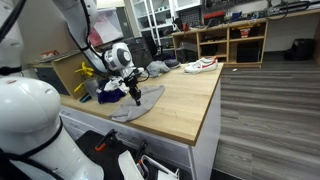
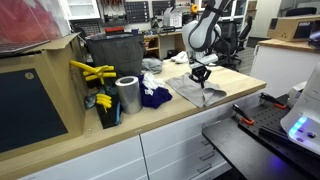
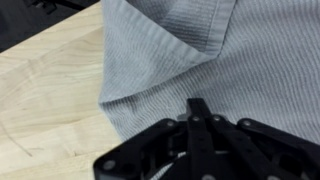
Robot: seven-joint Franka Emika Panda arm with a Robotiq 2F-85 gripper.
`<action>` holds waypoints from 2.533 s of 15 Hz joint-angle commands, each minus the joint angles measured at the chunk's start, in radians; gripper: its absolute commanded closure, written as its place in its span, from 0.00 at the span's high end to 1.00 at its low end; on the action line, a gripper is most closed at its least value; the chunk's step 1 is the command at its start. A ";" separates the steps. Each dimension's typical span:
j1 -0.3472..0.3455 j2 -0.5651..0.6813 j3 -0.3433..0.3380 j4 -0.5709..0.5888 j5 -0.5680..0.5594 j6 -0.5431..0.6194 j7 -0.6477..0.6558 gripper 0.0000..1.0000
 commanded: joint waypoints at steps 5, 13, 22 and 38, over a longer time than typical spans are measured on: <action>0.016 0.009 -0.024 -0.008 0.040 -0.068 -0.006 0.00; 0.017 -0.032 -0.042 -0.038 0.009 -0.120 0.012 0.00; 0.038 0.043 -0.064 0.022 -0.025 -0.038 0.120 0.00; 0.022 0.192 -0.139 0.245 -0.014 0.000 0.190 0.00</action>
